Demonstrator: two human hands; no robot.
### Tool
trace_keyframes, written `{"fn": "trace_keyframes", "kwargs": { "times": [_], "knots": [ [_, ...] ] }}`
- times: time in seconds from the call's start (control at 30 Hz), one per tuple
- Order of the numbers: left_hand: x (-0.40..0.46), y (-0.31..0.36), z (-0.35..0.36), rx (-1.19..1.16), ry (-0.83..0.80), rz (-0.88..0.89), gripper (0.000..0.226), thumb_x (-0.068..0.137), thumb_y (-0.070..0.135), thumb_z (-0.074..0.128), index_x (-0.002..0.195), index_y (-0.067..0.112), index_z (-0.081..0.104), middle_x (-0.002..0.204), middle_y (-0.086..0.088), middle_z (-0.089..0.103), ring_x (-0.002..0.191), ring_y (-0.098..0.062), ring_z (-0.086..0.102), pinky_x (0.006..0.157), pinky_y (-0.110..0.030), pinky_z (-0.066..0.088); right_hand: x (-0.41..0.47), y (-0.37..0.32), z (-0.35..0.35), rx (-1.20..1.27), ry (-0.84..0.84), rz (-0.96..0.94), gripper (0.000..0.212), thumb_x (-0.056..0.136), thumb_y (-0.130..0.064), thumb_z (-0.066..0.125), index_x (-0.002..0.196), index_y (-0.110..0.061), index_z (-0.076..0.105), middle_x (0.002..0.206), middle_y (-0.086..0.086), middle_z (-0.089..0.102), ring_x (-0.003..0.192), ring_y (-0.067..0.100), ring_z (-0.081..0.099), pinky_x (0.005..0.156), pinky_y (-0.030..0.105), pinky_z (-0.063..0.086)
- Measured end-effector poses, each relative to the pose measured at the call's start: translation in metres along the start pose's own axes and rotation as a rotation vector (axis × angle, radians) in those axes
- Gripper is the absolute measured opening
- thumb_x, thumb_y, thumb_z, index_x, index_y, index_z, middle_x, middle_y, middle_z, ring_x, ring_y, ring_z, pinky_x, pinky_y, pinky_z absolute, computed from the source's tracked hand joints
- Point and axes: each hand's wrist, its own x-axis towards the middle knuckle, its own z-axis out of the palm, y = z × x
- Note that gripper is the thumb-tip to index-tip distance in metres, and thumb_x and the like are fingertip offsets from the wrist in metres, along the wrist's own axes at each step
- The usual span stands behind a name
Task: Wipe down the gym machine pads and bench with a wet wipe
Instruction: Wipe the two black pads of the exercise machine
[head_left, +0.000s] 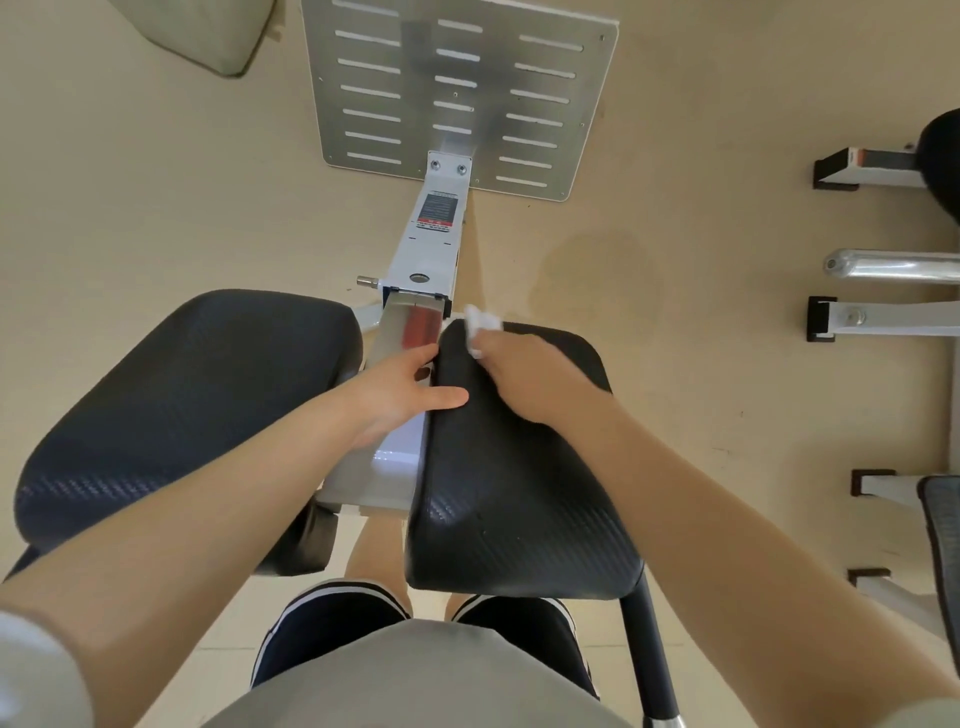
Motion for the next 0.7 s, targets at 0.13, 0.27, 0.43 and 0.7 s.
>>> {"fn": "trace_keyframes", "kwargs": {
  "times": [0.13, 0.27, 0.43, 0.7],
  "knots": [
    [-0.004, 0.001, 0.010, 0.010, 0.123, 0.004, 0.063, 0.082, 0.019, 0.067, 0.138, 0.011, 0.040, 0.134, 0.002, 0.049, 0.121, -0.016, 0.049, 0.102, -0.025, 0.039, 0.006, -0.013, 0.010, 0.012, -0.010, -0.162, 0.024, 0.095, -0.009, 0.038, 0.115, -0.004, 0.051, 0.121, 0.013, 0.054, 0.108, 0.029, 0.052, 0.082, 0.031, 0.037],
    [-0.010, 0.004, 0.021, -0.072, 0.195, 0.005, 0.046, 0.088, 0.007, 0.058, 0.132, 0.004, 0.044, 0.111, 0.001, 0.052, 0.101, -0.012, 0.053, 0.060, -0.006, 0.041, -0.006, 0.033, 0.007, 0.062, 0.055, 0.062, 0.027, 0.097, -0.009, 0.035, 0.118, -0.007, 0.051, 0.124, 0.017, 0.055, 0.111, 0.033, 0.052, 0.089, 0.031, 0.038],
    [-0.013, 0.009, 0.020, -0.112, 0.198, -0.003, 0.038, 0.088, 0.006, 0.058, 0.126, 0.007, 0.053, 0.111, -0.001, 0.057, 0.083, -0.001, 0.054, 0.055, -0.001, 0.042, -0.032, 0.068, -0.006, 0.063, 0.014, 0.290, 0.037, 0.101, -0.016, 0.026, 0.133, -0.011, 0.043, 0.132, 0.022, 0.047, 0.116, 0.036, 0.048, 0.092, 0.032, 0.037],
    [-0.027, 0.008, 0.035, -0.185, 0.280, -0.005, 0.030, 0.096, 0.013, 0.046, 0.125, 0.015, 0.052, 0.104, 0.004, 0.061, 0.088, -0.003, 0.055, 0.081, -0.015, 0.043, -0.021, -0.001, 0.013, 0.062, -0.026, -0.173, 0.036, 0.100, -0.019, 0.031, 0.131, -0.008, 0.046, 0.131, 0.017, 0.053, 0.119, 0.035, 0.048, 0.098, 0.038, 0.037]
  ]
}}
